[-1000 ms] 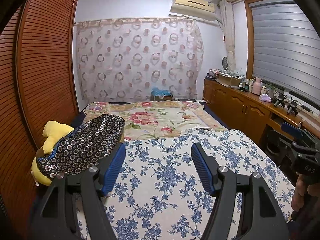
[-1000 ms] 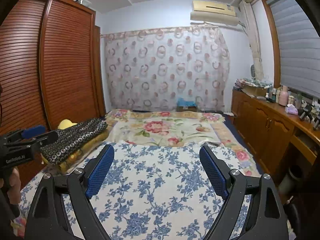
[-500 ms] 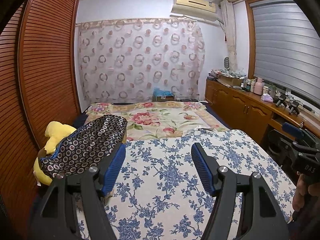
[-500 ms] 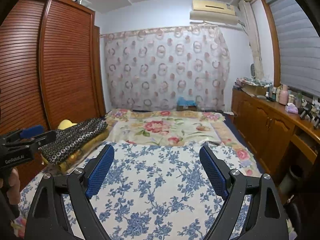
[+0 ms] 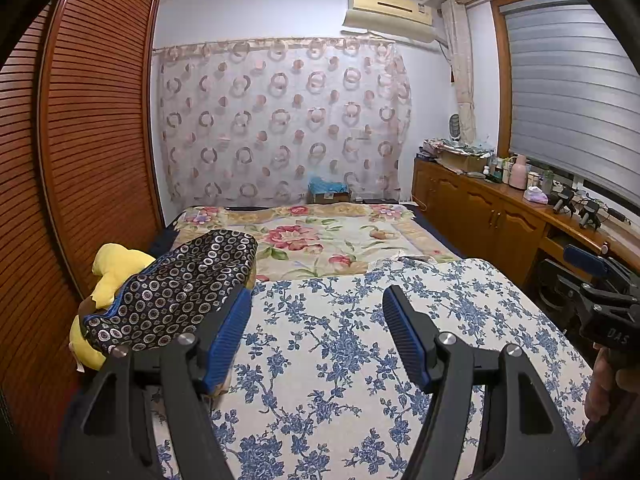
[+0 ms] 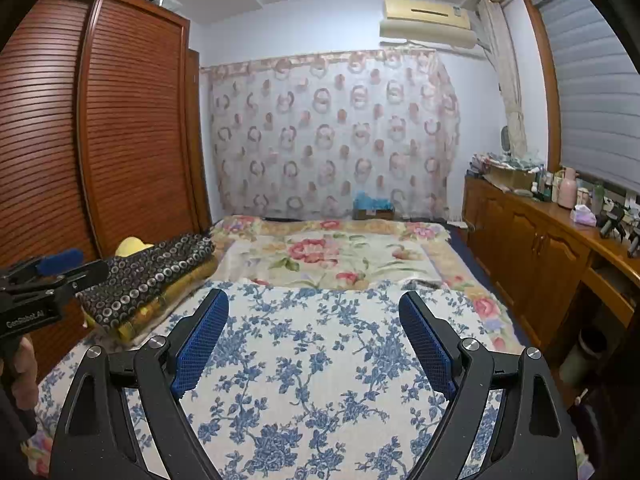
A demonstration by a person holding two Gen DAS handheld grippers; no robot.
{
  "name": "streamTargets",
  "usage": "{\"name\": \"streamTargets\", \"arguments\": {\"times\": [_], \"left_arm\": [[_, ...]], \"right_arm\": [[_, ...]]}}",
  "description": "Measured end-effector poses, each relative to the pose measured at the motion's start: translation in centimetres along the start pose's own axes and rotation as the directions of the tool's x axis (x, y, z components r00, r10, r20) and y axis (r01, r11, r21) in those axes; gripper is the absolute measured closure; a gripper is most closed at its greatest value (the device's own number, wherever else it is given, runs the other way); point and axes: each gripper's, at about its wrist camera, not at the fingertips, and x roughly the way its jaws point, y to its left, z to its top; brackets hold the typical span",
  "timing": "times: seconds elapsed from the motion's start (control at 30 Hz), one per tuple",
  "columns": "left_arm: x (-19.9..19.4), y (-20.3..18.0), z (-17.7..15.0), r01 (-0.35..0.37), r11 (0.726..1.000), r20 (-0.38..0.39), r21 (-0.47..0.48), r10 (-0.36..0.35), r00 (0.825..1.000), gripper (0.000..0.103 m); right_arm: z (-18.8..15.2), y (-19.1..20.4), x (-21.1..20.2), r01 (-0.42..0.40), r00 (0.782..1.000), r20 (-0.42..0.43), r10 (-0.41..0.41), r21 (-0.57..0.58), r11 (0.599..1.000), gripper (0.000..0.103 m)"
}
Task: Fold small clothes
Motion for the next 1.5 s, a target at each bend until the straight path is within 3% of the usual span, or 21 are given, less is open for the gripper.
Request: {"name": "streamTargets", "arguments": {"times": [1.5], "left_arm": [[-0.32, 0.72, 0.15, -0.007, 1.000, 0.010, 0.002, 0.007, 1.000, 0.035]], "right_arm": [[0.20, -0.11, -0.04, -0.001, 1.000, -0.002, 0.001, 0.003, 1.000, 0.014]]}}
